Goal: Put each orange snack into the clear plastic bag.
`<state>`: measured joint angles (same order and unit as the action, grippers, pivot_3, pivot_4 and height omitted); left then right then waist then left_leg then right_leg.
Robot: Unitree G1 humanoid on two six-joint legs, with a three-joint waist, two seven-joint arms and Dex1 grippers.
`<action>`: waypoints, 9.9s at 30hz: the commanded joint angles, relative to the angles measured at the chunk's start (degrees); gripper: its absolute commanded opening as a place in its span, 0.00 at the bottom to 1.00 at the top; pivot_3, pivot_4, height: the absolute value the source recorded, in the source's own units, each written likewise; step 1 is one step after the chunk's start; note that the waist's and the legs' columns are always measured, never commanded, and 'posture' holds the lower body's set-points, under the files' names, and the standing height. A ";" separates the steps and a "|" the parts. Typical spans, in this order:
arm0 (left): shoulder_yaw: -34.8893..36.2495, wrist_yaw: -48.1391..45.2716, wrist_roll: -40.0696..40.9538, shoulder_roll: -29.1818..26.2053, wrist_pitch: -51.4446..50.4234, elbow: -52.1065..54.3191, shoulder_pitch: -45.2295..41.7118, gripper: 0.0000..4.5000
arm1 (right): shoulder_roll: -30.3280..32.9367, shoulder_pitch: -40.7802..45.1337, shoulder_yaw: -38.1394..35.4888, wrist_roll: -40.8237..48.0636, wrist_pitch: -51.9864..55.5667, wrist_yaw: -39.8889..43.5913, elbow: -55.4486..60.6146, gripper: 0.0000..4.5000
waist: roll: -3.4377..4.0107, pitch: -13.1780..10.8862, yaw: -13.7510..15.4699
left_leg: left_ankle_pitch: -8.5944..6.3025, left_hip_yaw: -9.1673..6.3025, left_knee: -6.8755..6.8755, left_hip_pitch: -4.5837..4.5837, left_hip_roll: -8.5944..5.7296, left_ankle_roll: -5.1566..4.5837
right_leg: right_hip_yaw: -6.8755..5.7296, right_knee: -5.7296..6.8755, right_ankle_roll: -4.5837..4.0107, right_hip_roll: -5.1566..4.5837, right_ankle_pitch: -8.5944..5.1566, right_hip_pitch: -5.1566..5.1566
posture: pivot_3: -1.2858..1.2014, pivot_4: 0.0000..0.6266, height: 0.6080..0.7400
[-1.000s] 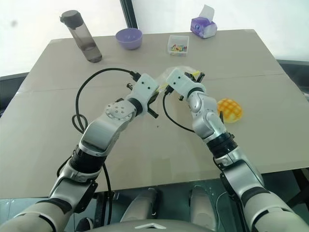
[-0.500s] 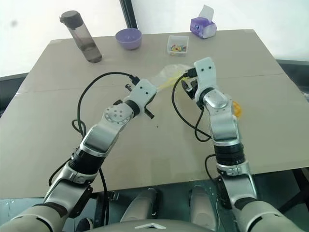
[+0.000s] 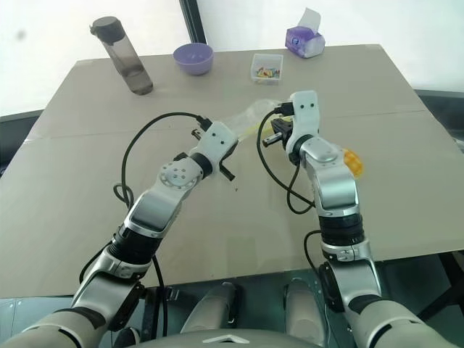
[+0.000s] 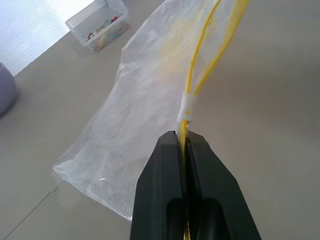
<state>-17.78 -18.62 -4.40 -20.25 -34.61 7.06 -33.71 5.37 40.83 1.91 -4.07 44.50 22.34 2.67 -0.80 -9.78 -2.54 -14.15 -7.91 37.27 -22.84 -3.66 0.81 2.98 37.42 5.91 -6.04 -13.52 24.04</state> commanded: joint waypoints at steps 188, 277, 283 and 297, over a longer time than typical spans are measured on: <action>1.36 -13.21 1.47 3.41 9.56 2.76 10.28 0.00 | 11.49 2.92 -6.12 29.20 -2.41 19.40 -20.73 0.03 | -0.01 0.03 0.20 | -0.01 0.12 0.16 0.08 0.01 -0.03 | 0.10 0.16 0.01 0.00 0.00 -0.04 | 0.52 0.24 0.99; 12.22 -26.17 20.22 3.31 23.59 -7.00 10.00 0.00 | 20.56 14.09 10.56 -3.55 -73.02 21.53 -57.25 0.60 | 0.01 0.03 -0.19 | 0.00 0.25 0.12 0.17 0.05 -0.02 | 0.20 0.14 0.01 0.01 0.00 -0.03 | 0.52 0.24 0.99; 12.00 -26.34 20.21 3.20 23.80 -7.51 9.72 0.00 | 20.84 14.21 10.13 -4.04 -75.88 22.44 -58.75 0.01 | 0.01 0.03 -0.60 | 0.00 0.24 0.12 0.17 0.05 -0.02 | 0.20 0.15 0.01 0.02 0.00 -0.03 | 0.52 0.24 0.99; 11.56 -25.73 14.29 -3.08 23.44 -10.26 -0.31 0.00 | 36.23 12.10 6.67 -3.66 -58.72 29.04 -39.99 0.01 | 0.03 0.01 -0.78 | -0.01 0.23 0.11 0.12 0.03 -0.02 | 0.19 0.14 0.01 0.02 0.00 -0.01 | 0.52 0.24 0.99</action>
<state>-7.87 -44.79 10.70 -21.41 -10.74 -4.55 -33.00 37.48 53.33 12.45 -8.99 -18.92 49.44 -41.21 -0.76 -9.77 -3.32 -14.16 -7.69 37.38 -22.72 -3.63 0.78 3.16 37.56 5.92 -6.02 -13.53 24.03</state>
